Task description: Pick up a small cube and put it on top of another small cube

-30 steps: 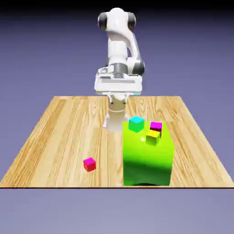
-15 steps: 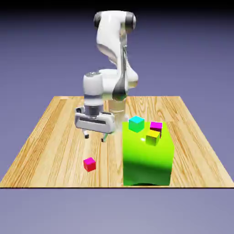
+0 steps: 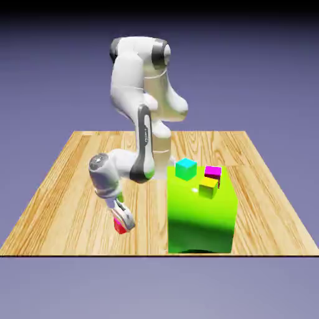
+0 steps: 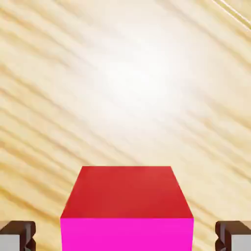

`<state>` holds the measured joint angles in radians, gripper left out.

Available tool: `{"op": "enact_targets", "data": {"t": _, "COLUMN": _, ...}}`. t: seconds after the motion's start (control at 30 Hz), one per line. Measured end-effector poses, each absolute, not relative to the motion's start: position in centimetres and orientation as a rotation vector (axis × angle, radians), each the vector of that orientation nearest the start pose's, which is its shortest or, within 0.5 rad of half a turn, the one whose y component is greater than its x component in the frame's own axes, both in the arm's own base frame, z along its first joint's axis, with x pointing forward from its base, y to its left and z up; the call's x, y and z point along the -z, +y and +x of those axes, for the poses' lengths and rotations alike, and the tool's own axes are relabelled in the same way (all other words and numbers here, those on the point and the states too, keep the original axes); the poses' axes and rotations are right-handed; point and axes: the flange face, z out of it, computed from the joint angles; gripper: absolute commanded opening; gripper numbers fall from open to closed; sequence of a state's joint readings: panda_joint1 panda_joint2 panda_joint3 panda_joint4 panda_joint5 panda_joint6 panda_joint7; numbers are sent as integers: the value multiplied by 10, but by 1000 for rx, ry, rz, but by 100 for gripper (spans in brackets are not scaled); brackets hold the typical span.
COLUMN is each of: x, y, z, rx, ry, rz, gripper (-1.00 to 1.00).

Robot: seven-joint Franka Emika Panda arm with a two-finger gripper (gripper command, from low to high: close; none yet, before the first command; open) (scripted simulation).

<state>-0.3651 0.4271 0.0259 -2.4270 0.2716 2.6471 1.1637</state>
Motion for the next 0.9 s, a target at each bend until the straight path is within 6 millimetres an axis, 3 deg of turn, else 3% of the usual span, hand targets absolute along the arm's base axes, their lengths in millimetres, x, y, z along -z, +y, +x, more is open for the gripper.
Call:
{"op": "enact_targets", "data": {"t": 0.13, "x": -176, "y": -166, "z": 436, "rx": -365, "ry": 2383, "rz": -1977, "gripper": -100}}
{"op": "enact_targets", "data": {"t": 0.2, "x": -187, "y": -167, "z": 436, "rx": -365, "ry": 2384, "rz": -1977, "gripper": -100}}
{"op": "enact_targets", "data": {"t": 0.23, "x": -200, "y": -166, "z": 447, "rx": -315, "ry": 2320, "rz": -2021, "gripper": -100}}
{"op": "enact_targets", "data": {"t": 0.33, "x": -270, "y": -102, "z": 495, "rx": -284, "ry": 2159, "rz": -2111, "gripper": -100}}
{"op": "enact_targets", "data": {"t": 0.43, "x": -346, "y": -19, "z": 522, "rx": -257, "ry": 1977, "rz": -2227, "gripper": -100}}
{"op": "enact_targets", "data": {"t": 0.47, "x": -370, "y": 5, "z": 524, "rx": -253, "ry": 1935, "rz": -2254, "gripper": -100}}
{"op": "enact_targets", "data": {"t": 0.57, "x": -410, "y": 65, "z": 515, "rx": -304, "ry": 1939, "rz": -2295, "gripper": -100}}
{"op": "enact_targets", "data": {"t": 0.7, "x": -461, "y": 140, "z": 487, "rx": -340, "ry": 1976, "rz": -2362, "gripper": -100}}
{"op": "enact_targets", "data": {"t": 0.73, "x": -471, "y": 157, "z": 478, "rx": -344, "ry": 1993, "rz": -2379, "gripper": -100}}
{"op": "enact_targets", "data": {"t": 0.8, "x": -461, "y": 153, "z": 477, "rx": -372, "ry": 2067, "rz": -2355, "gripper": -100}}
{"op": "enact_targets", "data": {"t": 0.9, "x": -411, "y": 159, "z": 471, "rx": -373, "ry": 2066, "rz": -2355, "gripper": -100}}
